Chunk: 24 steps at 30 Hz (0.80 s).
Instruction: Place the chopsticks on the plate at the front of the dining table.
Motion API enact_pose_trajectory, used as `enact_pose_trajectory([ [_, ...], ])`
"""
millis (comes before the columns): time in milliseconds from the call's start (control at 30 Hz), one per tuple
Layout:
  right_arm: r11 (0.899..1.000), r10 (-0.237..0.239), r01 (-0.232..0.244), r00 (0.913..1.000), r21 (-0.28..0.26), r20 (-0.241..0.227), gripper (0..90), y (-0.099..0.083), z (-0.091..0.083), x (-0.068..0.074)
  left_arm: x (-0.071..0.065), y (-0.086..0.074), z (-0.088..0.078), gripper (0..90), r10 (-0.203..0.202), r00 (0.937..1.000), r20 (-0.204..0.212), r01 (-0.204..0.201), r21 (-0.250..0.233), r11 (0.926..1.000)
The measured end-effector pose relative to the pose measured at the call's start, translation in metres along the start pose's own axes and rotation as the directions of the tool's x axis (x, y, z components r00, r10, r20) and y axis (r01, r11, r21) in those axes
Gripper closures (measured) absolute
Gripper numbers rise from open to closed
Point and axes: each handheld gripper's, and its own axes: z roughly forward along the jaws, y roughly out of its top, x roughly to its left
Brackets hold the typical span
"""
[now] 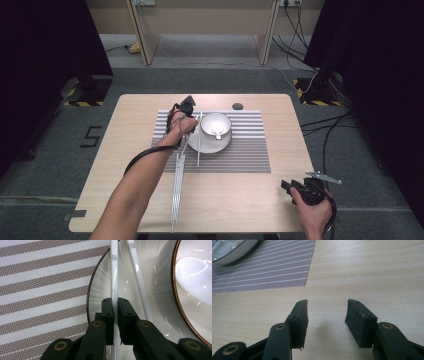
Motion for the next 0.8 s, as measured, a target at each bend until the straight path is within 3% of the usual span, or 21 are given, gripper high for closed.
enact_pose_trajectory([
  [333,1.0,0.001,-0.001,1.0,-0.005,0.001,52.1,0.0,-0.001,-0.001,-0.002,0.0,-0.001,79.6,0.026,0.9995,0.017,-0.027,0.002,0.9996],
  [800,1.0,-0.003,0.003,1.0,0.0,0.002,52.1,0.0,0.0,0.0,0.001,-0.008,-0.027,71.0,0.065,0.9958,0.064,-0.065,-0.006,0.9979],
])
